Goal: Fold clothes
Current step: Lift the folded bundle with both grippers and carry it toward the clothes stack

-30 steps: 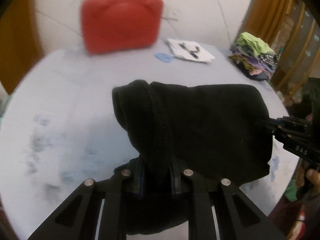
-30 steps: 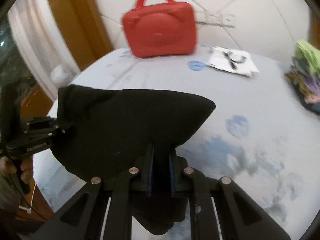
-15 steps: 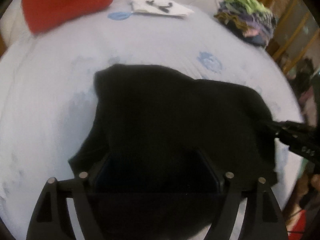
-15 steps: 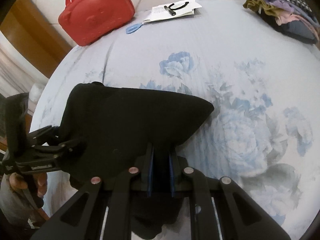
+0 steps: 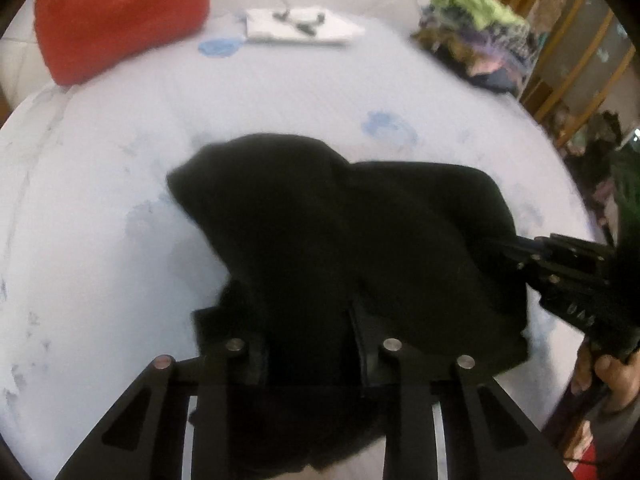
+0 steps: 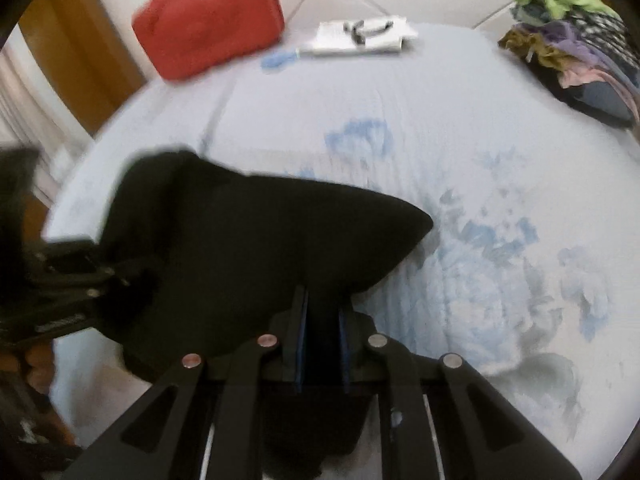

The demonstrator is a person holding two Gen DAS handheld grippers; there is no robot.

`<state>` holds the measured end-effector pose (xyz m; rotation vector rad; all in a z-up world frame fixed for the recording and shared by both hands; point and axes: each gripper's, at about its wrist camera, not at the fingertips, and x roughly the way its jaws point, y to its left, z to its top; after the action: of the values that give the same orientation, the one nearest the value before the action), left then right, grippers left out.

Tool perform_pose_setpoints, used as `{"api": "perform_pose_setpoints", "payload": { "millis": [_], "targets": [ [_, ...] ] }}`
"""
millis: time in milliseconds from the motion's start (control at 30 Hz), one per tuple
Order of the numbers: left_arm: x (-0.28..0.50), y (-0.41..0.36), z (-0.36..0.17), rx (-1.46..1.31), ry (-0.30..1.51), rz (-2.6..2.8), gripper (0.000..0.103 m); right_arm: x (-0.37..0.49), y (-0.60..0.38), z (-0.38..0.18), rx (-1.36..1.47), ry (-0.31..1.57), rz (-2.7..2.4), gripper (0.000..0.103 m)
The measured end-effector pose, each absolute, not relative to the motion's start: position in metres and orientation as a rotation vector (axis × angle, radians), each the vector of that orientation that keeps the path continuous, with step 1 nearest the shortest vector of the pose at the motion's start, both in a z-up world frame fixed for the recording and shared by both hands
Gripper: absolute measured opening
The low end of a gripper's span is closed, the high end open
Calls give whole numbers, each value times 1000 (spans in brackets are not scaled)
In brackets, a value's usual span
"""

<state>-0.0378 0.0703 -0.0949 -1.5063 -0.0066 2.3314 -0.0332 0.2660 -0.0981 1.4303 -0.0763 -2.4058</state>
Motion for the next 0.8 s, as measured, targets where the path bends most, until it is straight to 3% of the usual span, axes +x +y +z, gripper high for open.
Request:
{"api": "perform_pose_setpoints", "payload": {
  "millis": [433,800],
  "targets": [
    [-32,102,37,-1137,67,2445,28,-15,294,49,1087,9,-2615,13],
    [-50,185,63,-1100,92,2484,28,-29,365,80,1023,45,-2652,13]
  ]
}}
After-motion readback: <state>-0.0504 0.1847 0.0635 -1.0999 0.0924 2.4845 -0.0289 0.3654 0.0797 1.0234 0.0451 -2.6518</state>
